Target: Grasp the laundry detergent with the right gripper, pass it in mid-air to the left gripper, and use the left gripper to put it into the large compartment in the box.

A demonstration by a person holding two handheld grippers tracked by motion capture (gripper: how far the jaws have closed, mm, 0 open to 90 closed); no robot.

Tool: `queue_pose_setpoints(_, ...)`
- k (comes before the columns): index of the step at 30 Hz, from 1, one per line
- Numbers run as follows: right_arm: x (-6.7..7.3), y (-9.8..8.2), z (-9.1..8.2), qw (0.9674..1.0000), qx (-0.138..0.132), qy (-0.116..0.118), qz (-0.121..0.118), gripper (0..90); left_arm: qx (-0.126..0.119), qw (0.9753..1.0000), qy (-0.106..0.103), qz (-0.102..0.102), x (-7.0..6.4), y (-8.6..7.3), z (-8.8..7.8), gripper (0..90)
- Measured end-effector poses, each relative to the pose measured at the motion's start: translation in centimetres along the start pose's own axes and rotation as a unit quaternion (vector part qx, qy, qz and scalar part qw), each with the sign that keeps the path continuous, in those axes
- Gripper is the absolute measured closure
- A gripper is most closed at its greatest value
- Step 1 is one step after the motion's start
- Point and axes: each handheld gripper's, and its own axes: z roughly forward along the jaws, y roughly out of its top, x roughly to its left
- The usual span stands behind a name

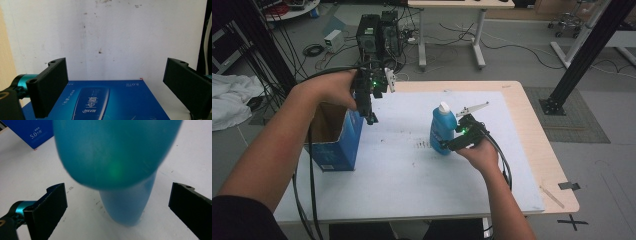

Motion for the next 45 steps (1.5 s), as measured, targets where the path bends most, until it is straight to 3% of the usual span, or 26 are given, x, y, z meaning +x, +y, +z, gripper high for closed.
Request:
queue_pose_setpoints(21, 0.3, 0.1, 2.1, 0.9984, -0.040, -0.036, 0.015, 1.1, -0.003, 1.0000, 0.000, 0.000, -0.3, -0.8, 0.1, 5.9)
queue_pose_setpoints(45, 0.9, -0.4, 2.6, 0.9943, -0.066, -0.084, 0.011, 12.8, -0.006, 1.0000, 0.000, -0.002, -0.2, -1.2, 0.4, 5.9)
